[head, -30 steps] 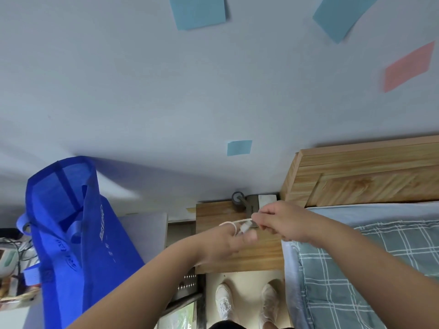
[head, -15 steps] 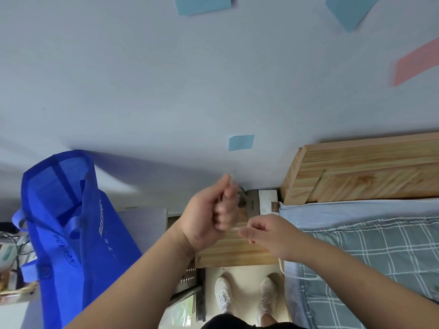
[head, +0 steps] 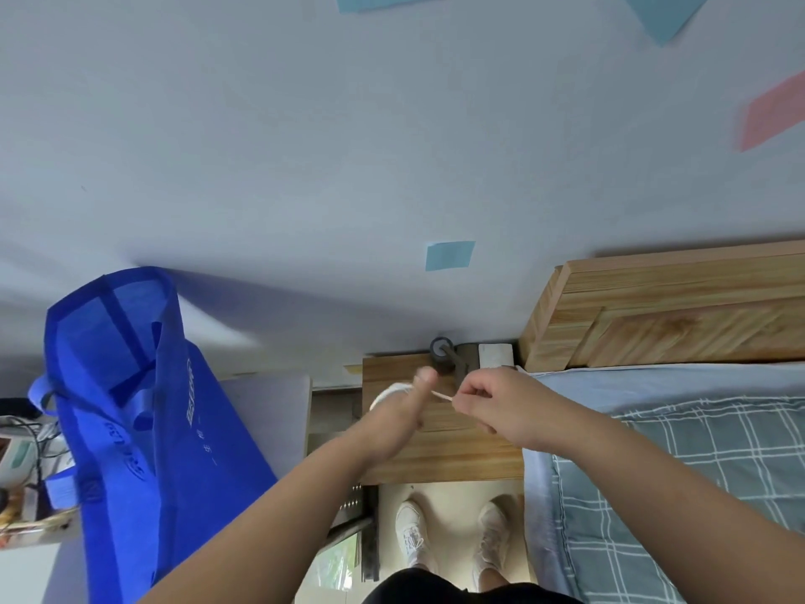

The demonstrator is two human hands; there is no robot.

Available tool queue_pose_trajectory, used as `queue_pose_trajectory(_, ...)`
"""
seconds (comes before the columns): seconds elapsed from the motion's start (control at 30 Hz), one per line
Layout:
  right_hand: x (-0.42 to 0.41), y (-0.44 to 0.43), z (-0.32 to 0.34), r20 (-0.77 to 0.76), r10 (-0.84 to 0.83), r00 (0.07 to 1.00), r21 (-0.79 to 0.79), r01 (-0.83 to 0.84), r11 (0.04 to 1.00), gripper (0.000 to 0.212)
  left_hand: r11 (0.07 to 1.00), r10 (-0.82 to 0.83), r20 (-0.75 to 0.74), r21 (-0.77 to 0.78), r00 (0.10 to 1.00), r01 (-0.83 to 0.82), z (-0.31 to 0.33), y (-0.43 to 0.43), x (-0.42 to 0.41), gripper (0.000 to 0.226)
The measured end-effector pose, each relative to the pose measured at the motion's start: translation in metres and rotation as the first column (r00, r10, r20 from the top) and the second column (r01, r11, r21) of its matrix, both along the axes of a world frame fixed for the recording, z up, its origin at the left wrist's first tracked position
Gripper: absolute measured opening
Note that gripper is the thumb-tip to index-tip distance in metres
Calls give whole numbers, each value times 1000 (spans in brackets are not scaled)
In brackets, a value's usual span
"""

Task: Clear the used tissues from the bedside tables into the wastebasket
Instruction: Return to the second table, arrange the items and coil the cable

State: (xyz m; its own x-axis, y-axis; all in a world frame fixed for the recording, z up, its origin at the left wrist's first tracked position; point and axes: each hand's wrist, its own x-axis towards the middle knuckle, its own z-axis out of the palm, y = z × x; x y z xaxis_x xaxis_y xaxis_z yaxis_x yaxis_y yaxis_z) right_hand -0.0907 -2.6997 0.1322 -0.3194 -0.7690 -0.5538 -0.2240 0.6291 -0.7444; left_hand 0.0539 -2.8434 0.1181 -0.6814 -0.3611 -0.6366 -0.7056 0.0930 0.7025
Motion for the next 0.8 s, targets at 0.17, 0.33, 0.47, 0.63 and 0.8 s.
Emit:
queue_pose_trajectory(0.17, 39, 8, -2, 461, -49, 886, -26, 68, 997, 36, 792, 561, -217, 420, 799, -443, 5, 4, -14, 35)
queue_pose_trajectory(0.33, 44, 15, -16, 460, 9, 888, -100, 42, 994, 49, 349, 649, -161, 932, 744, -102, 41, 8, -20, 30)
queue_pose_trajectory(0.47, 17, 17, -15, 220, 163, 962, -30, -160, 987, 47, 590, 195, -334, 791, 922, 162, 56, 12, -4, 26)
queue_pose_trajectory(0.63, -13, 6, 1, -120, 407, 906, 147, -389, 909, 29, 722, -320, -260, 556, 911, 412, 55, 20, 5, 33)
queue_pose_trajectory(0.8, -13, -8, 21, -410, 427, 806, 204, -376, 904, 28, 720, -631, -66, 323, 773, 614, 44, 38, 6, 54)
